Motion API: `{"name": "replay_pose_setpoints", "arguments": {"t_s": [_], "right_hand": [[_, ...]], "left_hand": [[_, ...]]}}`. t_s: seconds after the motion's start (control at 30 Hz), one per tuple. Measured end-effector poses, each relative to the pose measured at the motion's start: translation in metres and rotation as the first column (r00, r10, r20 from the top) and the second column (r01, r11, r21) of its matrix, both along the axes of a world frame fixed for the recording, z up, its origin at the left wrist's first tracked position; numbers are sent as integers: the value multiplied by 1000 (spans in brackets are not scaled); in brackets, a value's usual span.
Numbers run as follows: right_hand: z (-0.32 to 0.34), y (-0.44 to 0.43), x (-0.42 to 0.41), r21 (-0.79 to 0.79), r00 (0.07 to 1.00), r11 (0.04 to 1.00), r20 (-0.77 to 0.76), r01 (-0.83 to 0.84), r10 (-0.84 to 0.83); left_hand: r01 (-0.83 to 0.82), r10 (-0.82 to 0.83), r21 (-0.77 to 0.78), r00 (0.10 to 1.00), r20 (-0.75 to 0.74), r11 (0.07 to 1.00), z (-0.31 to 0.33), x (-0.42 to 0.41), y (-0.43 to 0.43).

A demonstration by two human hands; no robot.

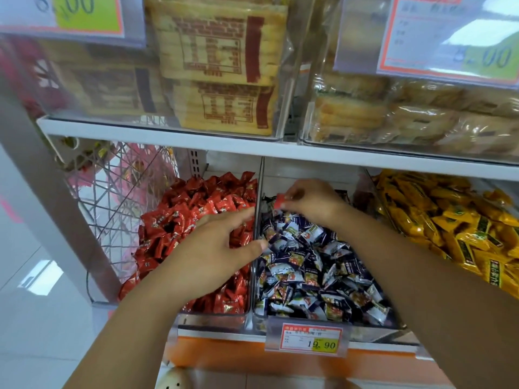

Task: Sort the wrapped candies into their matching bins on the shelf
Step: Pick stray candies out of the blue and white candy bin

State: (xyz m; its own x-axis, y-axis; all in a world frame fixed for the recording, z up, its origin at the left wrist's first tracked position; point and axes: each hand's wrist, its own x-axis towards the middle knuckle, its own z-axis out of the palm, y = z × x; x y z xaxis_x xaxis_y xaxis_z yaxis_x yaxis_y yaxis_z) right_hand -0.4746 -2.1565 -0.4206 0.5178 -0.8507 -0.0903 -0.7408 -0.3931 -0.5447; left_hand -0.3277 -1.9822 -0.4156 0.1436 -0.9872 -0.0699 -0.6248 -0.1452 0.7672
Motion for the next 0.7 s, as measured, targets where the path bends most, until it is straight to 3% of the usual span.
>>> {"name": "replay_pose_setpoints", "arguments": {"t_s": [0.1, 0.2, 0.3, 0.4, 0.5, 0.7], "right_hand": [[34, 16, -5, 14, 975, 995, 201, 94, -95], [48, 28, 14, 101, 941, 994, 332, 29, -62], [48, 24, 27, 72, 934, 996, 350, 47, -70], [32, 2, 15, -11, 992, 995, 83, 96, -95], [-1, -4, 13, 11, 933, 988, -327, -154, 149], [-26, -4, 22, 126, 798, 972, -555, -199, 235]], "left_hand": [[14, -14, -14, 999, 30, 1000, 0, -1, 2], [22, -21, -21, 999, 34, 1000, 1, -2, 3], [20, -19, -11, 999, 27, 1000, 3, -3, 4], [19, -19, -11, 1000, 19, 1000, 2, -2, 4], [28, -28, -24, 1000, 10, 999, 2, -3, 3], [51, -51, -64, 999, -1, 997, 7, -9, 0]]}}
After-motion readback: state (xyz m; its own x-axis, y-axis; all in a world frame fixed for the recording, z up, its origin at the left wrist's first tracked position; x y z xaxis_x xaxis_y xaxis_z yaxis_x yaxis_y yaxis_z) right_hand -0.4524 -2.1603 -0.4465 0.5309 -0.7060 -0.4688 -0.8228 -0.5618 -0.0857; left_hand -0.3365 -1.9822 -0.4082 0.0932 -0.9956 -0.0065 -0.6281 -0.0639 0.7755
